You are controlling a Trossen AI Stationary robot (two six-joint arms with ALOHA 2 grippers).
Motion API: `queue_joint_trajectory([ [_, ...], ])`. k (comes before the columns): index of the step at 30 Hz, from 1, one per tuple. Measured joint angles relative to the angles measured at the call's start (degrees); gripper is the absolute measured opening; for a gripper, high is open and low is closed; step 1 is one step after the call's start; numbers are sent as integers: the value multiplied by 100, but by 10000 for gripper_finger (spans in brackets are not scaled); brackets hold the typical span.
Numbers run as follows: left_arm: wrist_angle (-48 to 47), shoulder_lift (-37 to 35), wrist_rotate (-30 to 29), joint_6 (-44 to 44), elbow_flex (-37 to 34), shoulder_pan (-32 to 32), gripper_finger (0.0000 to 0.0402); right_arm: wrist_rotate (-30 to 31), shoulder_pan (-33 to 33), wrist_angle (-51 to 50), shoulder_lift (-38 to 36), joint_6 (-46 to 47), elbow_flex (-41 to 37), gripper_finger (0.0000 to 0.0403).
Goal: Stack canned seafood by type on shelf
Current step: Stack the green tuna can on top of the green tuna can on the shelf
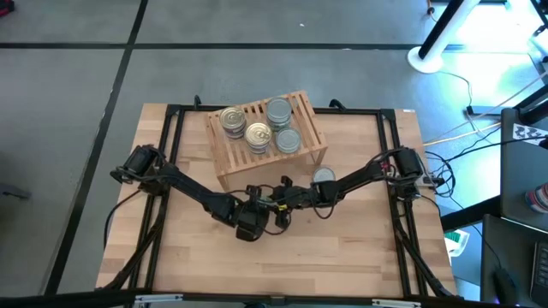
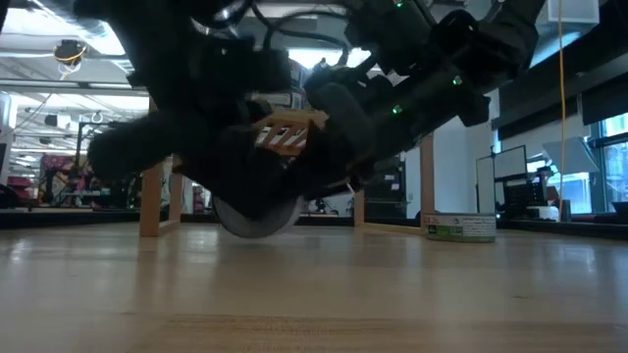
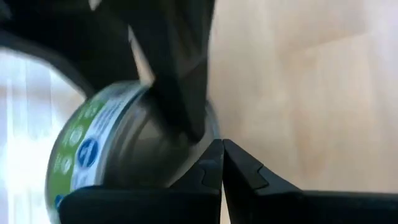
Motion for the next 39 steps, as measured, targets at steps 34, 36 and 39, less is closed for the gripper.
queue_joint_trajectory([
  [34,49,-2142,-1100,602,432,-302,1,-868,-607,-2568,-3367,1676,7,148],
  [36,162,-2130,-1110,787,432,-245,1,-868,-774,-2704,-3645,1854,7,152],
  [39,494,-2122,-1117,1068,432,-125,1,-896,-1039,-2974,-4008,2067,7,152],
])
